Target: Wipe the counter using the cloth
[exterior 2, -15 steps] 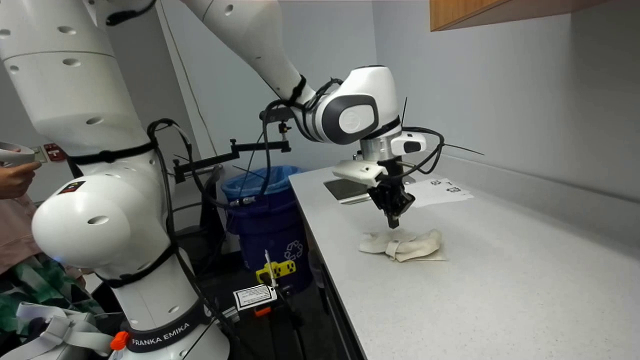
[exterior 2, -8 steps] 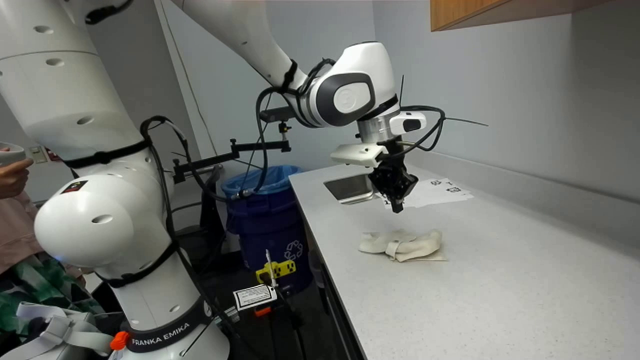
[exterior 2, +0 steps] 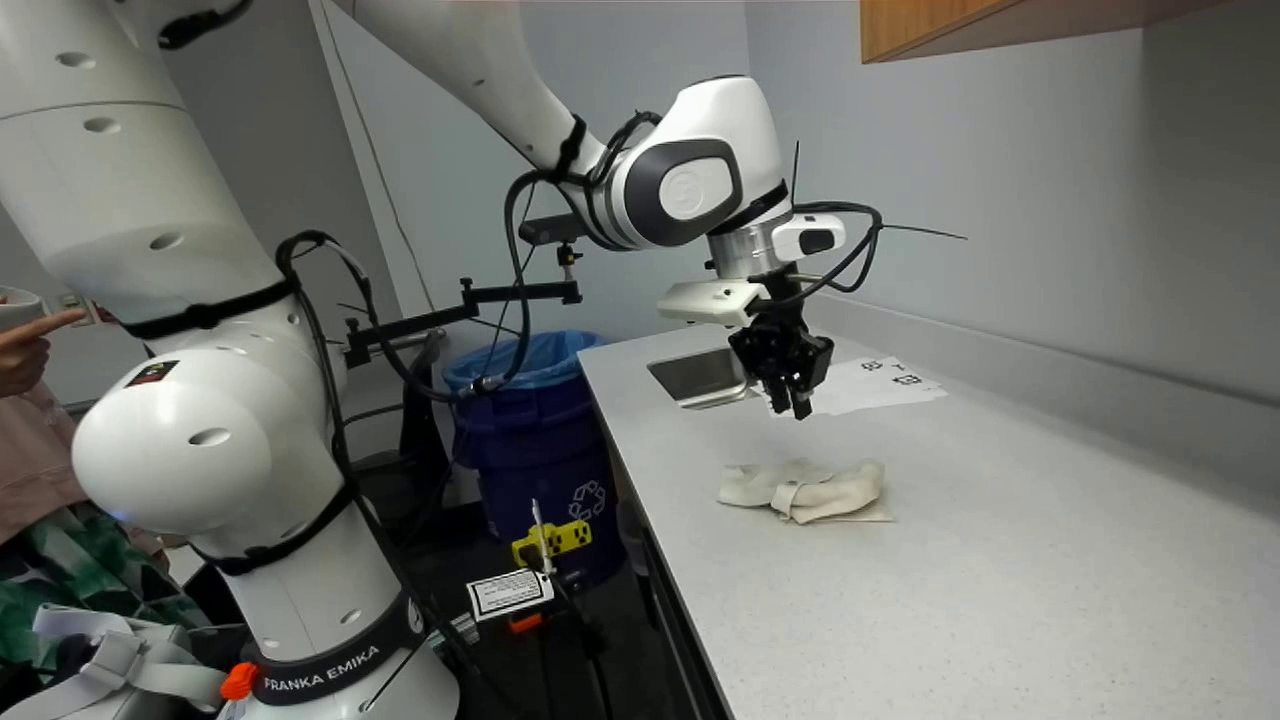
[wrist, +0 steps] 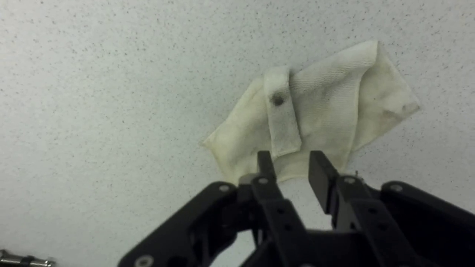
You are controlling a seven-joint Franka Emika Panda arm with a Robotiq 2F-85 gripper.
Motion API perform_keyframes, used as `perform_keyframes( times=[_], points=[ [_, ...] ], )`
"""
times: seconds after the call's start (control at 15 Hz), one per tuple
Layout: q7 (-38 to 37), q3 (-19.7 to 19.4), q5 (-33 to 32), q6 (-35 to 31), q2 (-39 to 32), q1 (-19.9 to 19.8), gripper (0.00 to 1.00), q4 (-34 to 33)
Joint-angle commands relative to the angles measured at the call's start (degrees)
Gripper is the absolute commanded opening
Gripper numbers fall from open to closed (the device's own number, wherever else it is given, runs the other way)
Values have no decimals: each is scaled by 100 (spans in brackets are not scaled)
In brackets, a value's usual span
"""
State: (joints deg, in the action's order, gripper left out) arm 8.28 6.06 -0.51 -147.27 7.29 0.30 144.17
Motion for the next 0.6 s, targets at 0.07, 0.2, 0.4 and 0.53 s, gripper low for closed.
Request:
perform_keyframes(
  times=[0.07, 0.2, 0.4, 0.53],
  points=[
    [42, -114, 125, -113, 359, 228, 72, 286],
    [35, -104, 92, -175, 431, 266, 85, 364],
    [0, -81, 4, -348, 589, 313, 100, 589],
    [-69, -69, -122, -449, 654, 310, 100, 689]
  ],
)
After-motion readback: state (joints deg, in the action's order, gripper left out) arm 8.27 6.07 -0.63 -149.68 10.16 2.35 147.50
